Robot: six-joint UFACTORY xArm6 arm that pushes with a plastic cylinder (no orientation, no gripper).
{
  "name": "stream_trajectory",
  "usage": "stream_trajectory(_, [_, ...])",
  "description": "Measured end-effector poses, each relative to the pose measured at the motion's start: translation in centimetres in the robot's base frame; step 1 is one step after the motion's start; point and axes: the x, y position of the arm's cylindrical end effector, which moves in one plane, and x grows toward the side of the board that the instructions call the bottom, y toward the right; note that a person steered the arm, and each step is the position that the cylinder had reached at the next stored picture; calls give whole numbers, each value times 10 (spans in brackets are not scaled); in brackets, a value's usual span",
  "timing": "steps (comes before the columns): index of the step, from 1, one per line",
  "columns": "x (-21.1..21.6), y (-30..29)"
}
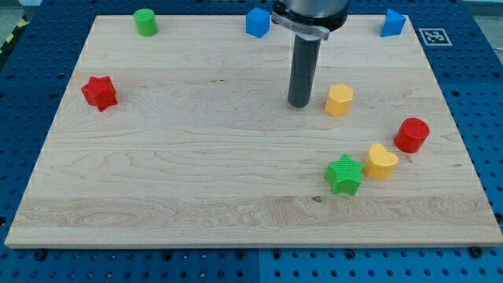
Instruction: Move the yellow hexagon top of the red circle
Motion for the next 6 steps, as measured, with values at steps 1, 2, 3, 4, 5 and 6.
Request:
stream_trajectory(1, [0, 21])
stream_trajectory(2, [1, 53])
stream_trajectory(3, [12, 65])
stream_trajectory(4, [22, 64])
stream_trajectory(5, [22, 64])
stream_trajectory(6, [22, 80])
